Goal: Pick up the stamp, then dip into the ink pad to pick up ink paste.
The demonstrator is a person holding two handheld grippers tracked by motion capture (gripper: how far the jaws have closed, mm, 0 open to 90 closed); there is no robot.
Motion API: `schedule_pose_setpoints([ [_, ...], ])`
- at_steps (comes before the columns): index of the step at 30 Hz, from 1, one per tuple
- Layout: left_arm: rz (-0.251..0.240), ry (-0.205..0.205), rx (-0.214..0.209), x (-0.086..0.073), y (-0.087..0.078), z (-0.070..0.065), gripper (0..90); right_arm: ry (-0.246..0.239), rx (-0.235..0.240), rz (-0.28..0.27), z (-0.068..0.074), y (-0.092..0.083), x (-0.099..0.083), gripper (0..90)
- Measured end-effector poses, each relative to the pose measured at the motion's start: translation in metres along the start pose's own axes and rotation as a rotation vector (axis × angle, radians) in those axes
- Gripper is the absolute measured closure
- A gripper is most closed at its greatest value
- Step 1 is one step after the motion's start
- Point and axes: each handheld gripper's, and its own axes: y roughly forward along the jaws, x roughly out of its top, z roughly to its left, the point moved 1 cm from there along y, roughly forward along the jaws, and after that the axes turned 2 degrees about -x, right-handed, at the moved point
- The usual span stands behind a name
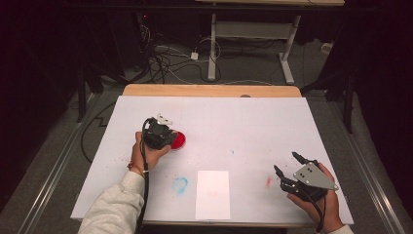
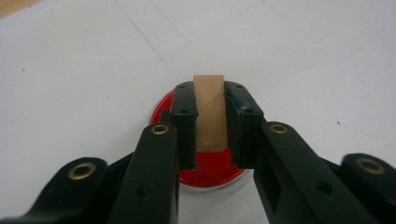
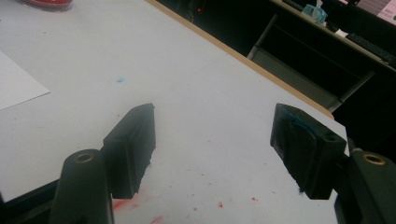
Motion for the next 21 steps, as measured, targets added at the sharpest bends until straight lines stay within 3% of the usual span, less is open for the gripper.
schedule_pose_setpoints([
  [5, -0.045, 0.014, -0.016, 0.004, -0.017, 0.000, 73.5, -0.001, 0.004, -0.007, -0.001, 0.001, 0.001, 31.3],
  [7, -0.059, 0.019, 0.002, 0.006, -0.023, -0.001, 73.5, 0.000, 0.004, -0.007, -0.001, 0.001, 0.001, 31.2],
  [10, -0.082, 0.017, -0.004, 0.007, -0.032, -0.001, 73.5, 0.003, 0.007, -0.012, -0.001, 0.000, 0.001, 31.2],
  [21, -0.120, 0.044, -0.019, 0.012, -0.057, -0.005, 73.5, 0.001, 0.015, -0.017, 0.000, 0.001, 0.003, 31.3],
])
